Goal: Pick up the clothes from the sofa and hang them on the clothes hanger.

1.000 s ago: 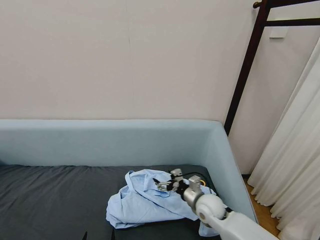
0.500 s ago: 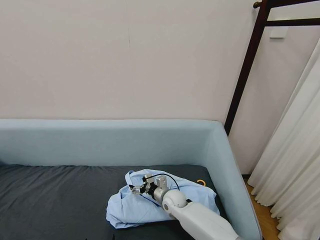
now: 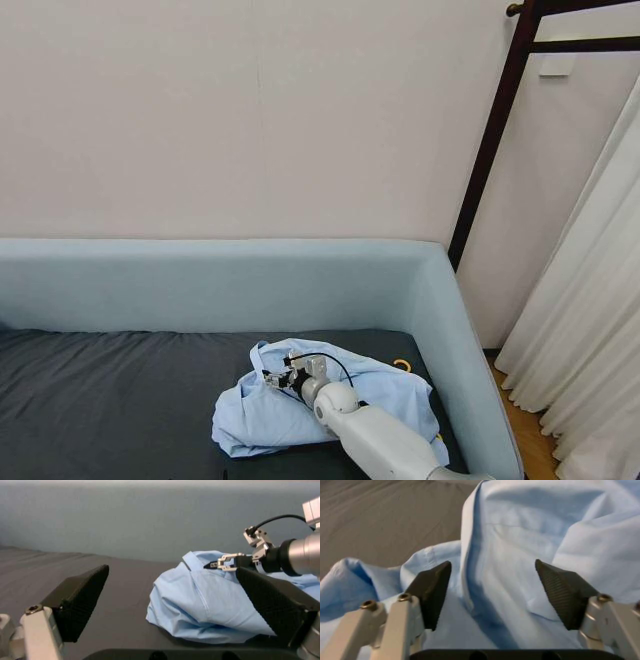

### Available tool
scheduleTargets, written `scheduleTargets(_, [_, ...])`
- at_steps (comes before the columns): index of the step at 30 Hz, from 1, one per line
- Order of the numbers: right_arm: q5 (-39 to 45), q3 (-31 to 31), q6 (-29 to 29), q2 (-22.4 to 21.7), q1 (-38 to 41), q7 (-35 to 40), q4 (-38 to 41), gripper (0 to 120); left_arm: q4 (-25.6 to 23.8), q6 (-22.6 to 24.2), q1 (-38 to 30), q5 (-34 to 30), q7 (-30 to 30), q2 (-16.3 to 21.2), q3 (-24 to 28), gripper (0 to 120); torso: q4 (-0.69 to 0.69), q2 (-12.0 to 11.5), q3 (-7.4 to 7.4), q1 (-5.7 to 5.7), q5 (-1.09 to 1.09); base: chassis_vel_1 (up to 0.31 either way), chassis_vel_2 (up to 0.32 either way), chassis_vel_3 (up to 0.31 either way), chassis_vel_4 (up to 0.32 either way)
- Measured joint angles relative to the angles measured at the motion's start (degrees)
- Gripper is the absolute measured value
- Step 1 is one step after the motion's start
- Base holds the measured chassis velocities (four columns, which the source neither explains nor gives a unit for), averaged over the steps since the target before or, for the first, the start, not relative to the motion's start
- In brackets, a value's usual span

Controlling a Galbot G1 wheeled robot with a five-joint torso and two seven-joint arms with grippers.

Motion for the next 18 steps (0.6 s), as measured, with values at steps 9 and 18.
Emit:
scheduleTargets(9, [-0.94, -0.22, -0.87, 1.74, 0.43, -0.72, -1.87, 33, 0.62, -0.5, -0.2, -0.41, -0.18, 0.16, -0.18, 100, 0.01, 0.0, 0.0, 0.0, 0.0, 0.0, 0.0, 0.0, 0.0])
scheduleTargets(18, [-1.43, -0.59, -0.96, 1.17, 0.14, -1.47, -2.63, 0, 1.3, -0.69, -1.0, -0.8, -0.23, 0.34, -0.1, 100, 0.0, 0.0, 0.0, 0.0, 0.0, 0.0, 0.0, 0.0, 0.0])
